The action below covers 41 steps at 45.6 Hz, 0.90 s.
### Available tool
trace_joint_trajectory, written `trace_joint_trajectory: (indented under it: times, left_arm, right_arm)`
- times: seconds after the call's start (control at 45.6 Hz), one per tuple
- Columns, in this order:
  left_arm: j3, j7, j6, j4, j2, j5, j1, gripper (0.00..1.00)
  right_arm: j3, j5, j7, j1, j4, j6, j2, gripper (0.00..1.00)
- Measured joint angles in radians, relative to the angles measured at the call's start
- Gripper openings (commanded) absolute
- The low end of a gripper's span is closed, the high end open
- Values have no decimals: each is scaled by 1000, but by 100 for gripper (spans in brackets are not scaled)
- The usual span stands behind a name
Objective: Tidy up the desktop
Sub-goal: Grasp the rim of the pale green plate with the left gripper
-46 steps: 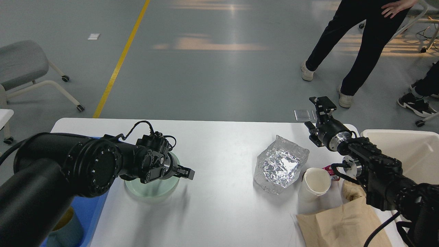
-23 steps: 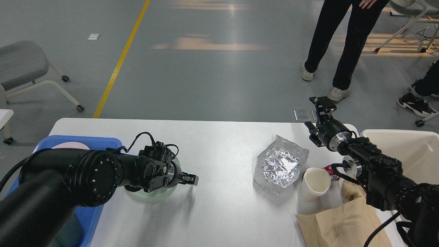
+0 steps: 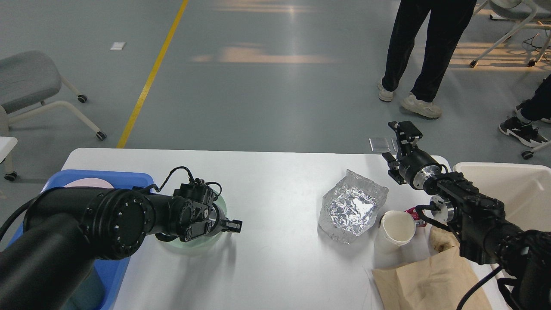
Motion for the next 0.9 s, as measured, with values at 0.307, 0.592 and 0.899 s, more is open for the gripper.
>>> trace_joint_trajectory:
  times: [0.307,0.592,0.899]
  left_arm:
    - [-2,136,2,0,1,-111,-9,0]
    - [-2,146,0,-2,3,-132,-16,0]
    - [-35,150,-7,-2,8,-150,-29,0]
  right_arm:
    - [0,0,0,0,0,0,0,100]
    - [0,0,0,0,0,0,0,100]
    - [0,0,0,0,0,0,0,100]
